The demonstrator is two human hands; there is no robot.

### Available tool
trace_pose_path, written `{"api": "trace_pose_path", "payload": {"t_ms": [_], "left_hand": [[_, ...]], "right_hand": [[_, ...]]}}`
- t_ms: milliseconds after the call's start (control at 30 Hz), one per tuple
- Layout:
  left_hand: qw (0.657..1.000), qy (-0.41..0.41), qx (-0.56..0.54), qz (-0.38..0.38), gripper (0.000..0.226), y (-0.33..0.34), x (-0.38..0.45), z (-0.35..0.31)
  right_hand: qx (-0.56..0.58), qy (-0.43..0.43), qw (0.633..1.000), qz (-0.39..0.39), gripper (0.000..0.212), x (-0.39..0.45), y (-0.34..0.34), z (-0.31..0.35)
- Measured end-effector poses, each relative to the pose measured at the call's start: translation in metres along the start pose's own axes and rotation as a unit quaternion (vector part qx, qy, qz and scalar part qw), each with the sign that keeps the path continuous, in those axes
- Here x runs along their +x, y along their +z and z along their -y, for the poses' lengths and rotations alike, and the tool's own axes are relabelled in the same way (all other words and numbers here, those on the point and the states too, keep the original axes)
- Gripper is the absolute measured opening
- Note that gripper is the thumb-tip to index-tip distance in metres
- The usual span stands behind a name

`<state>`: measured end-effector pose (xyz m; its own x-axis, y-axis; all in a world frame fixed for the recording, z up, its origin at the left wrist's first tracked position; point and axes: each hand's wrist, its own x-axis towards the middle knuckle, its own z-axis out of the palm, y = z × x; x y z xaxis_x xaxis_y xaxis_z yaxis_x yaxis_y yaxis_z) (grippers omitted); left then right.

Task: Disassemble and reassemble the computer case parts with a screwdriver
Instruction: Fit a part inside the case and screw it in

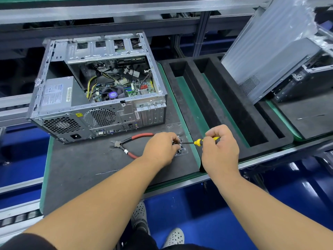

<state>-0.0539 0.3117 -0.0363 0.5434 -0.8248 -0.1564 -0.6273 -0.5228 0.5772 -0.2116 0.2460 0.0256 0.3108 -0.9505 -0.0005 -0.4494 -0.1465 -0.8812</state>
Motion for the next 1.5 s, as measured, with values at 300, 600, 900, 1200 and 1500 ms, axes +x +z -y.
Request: {"api": "trace_pose_path", "payload": {"t_ms": [300,600,900,1200,1500], "left_hand": [[1.0,-0.027,-0.013,-0.007,0.021,0.006,0.003,0.001],[0.981,-0.12,-0.145,-0.043,0.025,0.005,0.006,0.002],[0.772,-0.281,-0.568,-0.036,0.016,-0.007,0.001,-0.014],[0.969,-0.115,-0.218,0.026,0.017,0.004,-0.003,-0.008],[0.999,0.023,-0.002,-0.027,0.009,0.006,0.008,-0.014]], "right_hand": [[-0.003,0.0,1.0,-0.009,0.017,0.002,-0.004,-0.002],[-0.037,-0.002,0.999,0.005,0.019,0.001,0.0,-0.01],[-0.027,-0.025,0.999,0.003,0.016,0.003,-0.003,0.002],[-0.026,-0.051,0.998,-0.002,0.016,0.002,-0.003,0.007],[-0.024,-0.05,0.998,-0.004,0.015,0.002,-0.005,0.005]]}}
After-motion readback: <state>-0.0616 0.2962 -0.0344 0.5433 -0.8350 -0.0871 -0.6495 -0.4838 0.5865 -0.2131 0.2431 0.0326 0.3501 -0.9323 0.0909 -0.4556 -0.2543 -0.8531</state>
